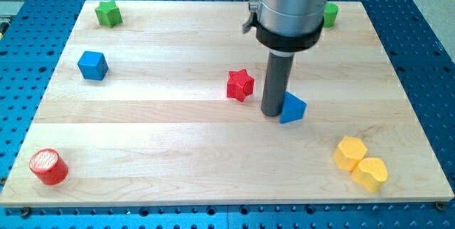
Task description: Push the triangle into the yellow blocks
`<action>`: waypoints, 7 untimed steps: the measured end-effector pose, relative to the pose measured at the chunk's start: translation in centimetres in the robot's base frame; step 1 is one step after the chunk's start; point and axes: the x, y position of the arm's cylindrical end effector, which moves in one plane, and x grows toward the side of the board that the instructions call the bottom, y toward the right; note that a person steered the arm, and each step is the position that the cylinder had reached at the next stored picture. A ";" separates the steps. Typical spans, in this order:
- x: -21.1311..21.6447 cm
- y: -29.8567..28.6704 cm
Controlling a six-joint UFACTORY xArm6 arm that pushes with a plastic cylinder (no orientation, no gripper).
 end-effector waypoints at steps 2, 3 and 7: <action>-1.5 3.3; -0.9 3.9; 2.5 9.2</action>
